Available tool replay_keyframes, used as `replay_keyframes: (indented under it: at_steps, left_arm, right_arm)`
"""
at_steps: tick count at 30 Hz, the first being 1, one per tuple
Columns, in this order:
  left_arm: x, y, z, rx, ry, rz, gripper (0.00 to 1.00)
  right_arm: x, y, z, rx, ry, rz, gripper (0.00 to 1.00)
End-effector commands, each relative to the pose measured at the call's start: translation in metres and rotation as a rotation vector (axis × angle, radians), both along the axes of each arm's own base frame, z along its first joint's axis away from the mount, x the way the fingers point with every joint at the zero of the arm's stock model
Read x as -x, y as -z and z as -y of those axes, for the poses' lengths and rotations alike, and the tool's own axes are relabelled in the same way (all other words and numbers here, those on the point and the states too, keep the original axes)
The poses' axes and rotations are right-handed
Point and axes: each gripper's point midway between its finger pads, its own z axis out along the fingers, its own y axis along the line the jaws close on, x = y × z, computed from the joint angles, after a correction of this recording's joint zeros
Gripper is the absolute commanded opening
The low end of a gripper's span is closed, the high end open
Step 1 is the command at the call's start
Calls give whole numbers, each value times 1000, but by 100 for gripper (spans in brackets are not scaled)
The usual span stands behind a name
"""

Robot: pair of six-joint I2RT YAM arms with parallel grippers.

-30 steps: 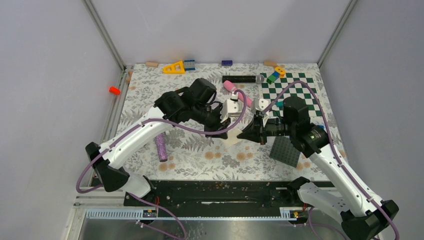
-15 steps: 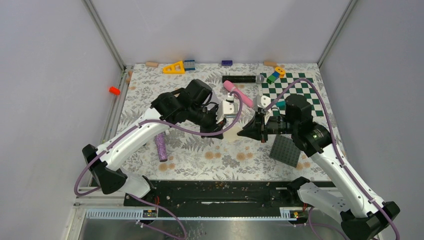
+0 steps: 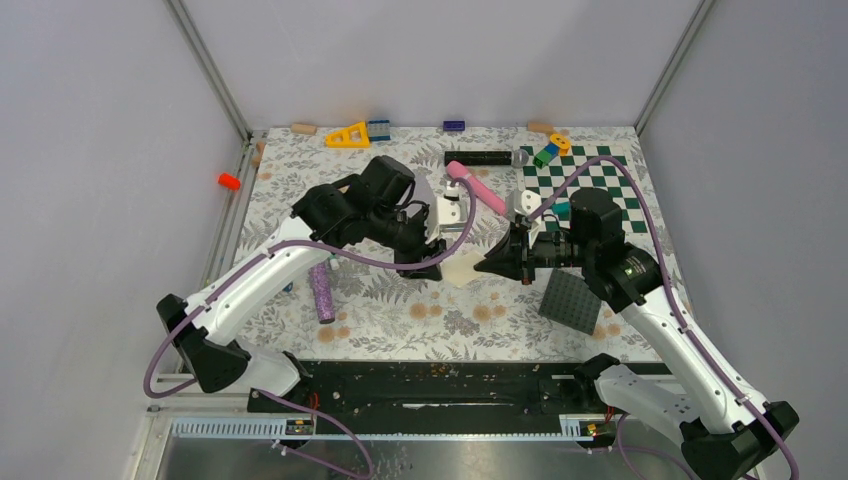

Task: Place the letter into the envelope and seal it
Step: Fold the letter.

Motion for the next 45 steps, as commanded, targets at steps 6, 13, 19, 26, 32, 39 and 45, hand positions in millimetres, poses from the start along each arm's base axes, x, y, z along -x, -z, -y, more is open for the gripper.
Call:
replay_keyframes:
  at_steps: [6,13,19,26,32,39,45]
  left_arm:
    - [-3,-24,9,69,15,13,25]
    - [-6,-22,17,72,12,-14,0]
    - [-6,-19,15,64,3,-11,0]
    - [2,-9,18,38,20,-23,0]
    - [5,-10,23,39,33,-20,0]
    - [4,-8,21,31,30,-15,0]
    - [3,-4,21,21,28,-15,0]
  right_arm:
    - [0,-18,-2,-32,-17,31,0]
    - [1,-18,-2,-33,-24,26,0]
    - [-1,-25,-4,-42,-24,25,60]
    - [-11,-36,-13,-75,-21,-24,77]
    - [-17,-34,-21,-79,-40,-77,72]
    - [-12,-31,-22,-80,-71,-88,0]
    - [-10,-30,-17,-64,-65,-47,61]
